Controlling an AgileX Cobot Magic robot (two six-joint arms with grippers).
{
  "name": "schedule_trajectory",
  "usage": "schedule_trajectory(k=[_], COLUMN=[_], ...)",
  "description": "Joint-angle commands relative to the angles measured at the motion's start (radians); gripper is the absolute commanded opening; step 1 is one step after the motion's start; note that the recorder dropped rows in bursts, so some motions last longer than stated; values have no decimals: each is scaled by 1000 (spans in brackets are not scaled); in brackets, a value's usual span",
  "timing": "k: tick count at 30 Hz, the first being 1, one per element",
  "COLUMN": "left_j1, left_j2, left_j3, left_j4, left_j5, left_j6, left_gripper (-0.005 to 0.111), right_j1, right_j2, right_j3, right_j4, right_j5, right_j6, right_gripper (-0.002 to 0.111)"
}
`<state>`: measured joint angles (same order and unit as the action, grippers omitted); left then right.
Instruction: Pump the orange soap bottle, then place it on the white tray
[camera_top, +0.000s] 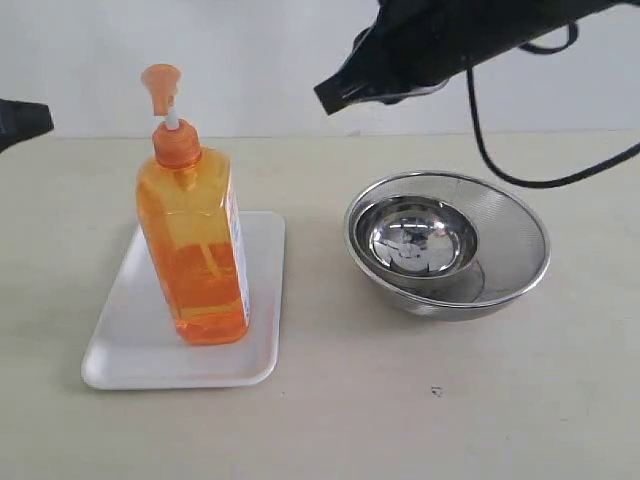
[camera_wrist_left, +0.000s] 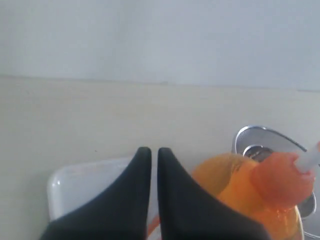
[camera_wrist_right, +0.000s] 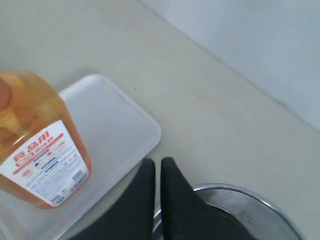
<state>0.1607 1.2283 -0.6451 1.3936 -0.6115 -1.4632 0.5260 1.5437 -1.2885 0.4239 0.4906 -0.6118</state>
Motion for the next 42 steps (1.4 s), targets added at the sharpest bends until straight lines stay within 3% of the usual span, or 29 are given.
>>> schedule_trajectory(k=[1, 9, 15, 23, 42], left_j1=[3, 3, 3, 3, 3], left_j2=[-125, -269, -284, -284, -284], left_j3=[6, 23, 98, 147, 147], left_j4=[-18, -8, -8, -6, -6], left_j5=[72, 97, 136, -25, -25], left_j6=[-7, -28, -33, -35, -31], left_gripper=[5, 5, 5, 5, 5], right_j1=[-8, -8, -8, -8, -8], right_j2=[-147, -427, -622, -780, -812], right_j3=[80, 294, 399, 407, 407], right_j4=[-227, -523, -691, -689, -691], right_j5=[-63, -142, -106, 22, 26], right_j6=[203, 508, 624, 714, 738], right_gripper=[0, 0, 0, 0, 0])
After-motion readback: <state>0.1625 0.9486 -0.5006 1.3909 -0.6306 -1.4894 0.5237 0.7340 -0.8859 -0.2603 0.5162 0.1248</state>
